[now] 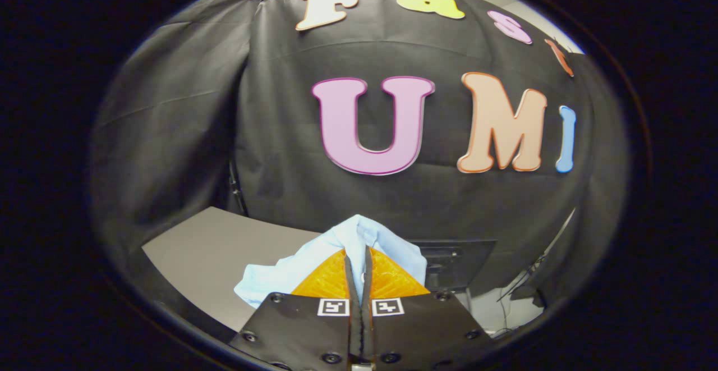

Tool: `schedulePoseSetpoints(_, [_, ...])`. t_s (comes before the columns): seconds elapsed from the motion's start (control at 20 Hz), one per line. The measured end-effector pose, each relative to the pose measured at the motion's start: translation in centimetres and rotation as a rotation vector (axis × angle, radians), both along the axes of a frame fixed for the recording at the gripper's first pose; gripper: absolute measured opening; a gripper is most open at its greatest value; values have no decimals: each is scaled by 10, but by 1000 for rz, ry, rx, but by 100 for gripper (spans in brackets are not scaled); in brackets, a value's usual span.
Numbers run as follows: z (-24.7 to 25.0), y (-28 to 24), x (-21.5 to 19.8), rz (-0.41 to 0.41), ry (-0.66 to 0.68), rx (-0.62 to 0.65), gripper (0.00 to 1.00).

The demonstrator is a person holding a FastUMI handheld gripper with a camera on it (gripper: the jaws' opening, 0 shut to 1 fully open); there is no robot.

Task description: Put the clothes into the washing machine and then close the washing machine lid.

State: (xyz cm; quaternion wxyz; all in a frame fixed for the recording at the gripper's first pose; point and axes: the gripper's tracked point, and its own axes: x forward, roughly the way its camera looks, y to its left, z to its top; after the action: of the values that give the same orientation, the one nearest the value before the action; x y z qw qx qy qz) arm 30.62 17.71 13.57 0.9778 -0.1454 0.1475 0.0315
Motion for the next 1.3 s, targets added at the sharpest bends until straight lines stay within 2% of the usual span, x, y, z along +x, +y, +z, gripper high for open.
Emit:
schedulePoseSetpoints(0.2, [-36, -62, 11, -113, 22, 12, 0])
schedulePoseSetpoints(0.5, [-137, -131, 22, -254, 159, 25, 0])
schedulePoseSetpoints(0.7, [-202, -148, 30, -303, 230, 70, 1])
schedulePoseSetpoints(0.95, [-246, -167, 30, -355, 262, 49, 2])
schedulePoseSetpoints(1.05, [-261, -164, 30, -341, 273, 59, 2])
schedulePoseSetpoints(1.25, [-266, -158, 30, -337, 272, 49, 27])
schedulePoseSetpoints(1.3, [-259, -159, 29, -345, 259, 40, 39])
